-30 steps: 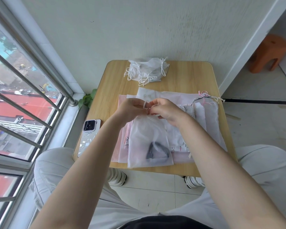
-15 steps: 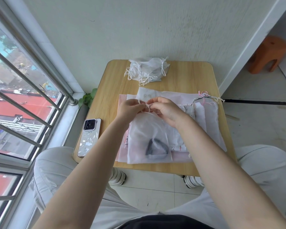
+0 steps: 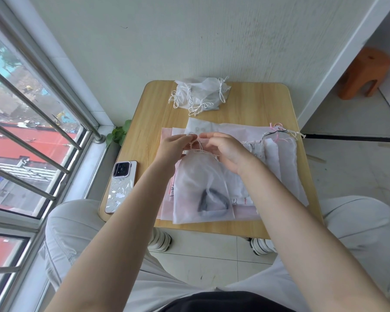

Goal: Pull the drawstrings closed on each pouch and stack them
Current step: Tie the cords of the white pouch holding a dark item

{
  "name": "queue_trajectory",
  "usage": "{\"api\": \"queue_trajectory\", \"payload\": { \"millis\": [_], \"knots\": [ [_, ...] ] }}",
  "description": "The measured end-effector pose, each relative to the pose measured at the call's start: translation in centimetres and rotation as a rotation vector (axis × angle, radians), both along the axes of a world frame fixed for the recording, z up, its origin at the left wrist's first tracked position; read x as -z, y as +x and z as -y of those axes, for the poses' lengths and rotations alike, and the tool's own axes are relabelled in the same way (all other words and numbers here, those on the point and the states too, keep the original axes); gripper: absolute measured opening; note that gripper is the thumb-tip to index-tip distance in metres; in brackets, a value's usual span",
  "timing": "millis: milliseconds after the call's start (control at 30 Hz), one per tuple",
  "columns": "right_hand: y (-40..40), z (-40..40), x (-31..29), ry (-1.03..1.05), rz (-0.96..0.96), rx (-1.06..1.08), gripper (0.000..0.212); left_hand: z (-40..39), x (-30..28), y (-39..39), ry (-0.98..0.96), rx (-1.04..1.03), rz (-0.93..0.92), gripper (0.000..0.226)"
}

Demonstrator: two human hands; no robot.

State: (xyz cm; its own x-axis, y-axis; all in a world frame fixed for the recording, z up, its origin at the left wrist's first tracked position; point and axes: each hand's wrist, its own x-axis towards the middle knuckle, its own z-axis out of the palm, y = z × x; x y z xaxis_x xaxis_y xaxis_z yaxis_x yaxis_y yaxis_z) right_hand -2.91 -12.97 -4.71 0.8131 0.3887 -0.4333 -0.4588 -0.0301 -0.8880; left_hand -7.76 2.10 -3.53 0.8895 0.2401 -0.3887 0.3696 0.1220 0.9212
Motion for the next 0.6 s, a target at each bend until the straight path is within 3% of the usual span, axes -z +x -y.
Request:
{"api": "queue_trajectory", "payload": {
  "millis": [167,400,600],
  "knots": [
    [-0.1,-0.1,0.0,0.043,0.009,-0.074,0.047,-0.1,0.4,0.2,0.035,0.003,0.021,0.021],
    [-0.7,0.0,-0.7,0.145,-0.088,-0.147,0.048,0.4,0.4,0.2,-0.034,0.006,0.051,0.021],
    [-0.3,0.0,0.4,-0.058,-0.015,0.012,0.042,0.2,0.7,0.2,-0.044,-0.061,0.037,0.018]
  ]
}}
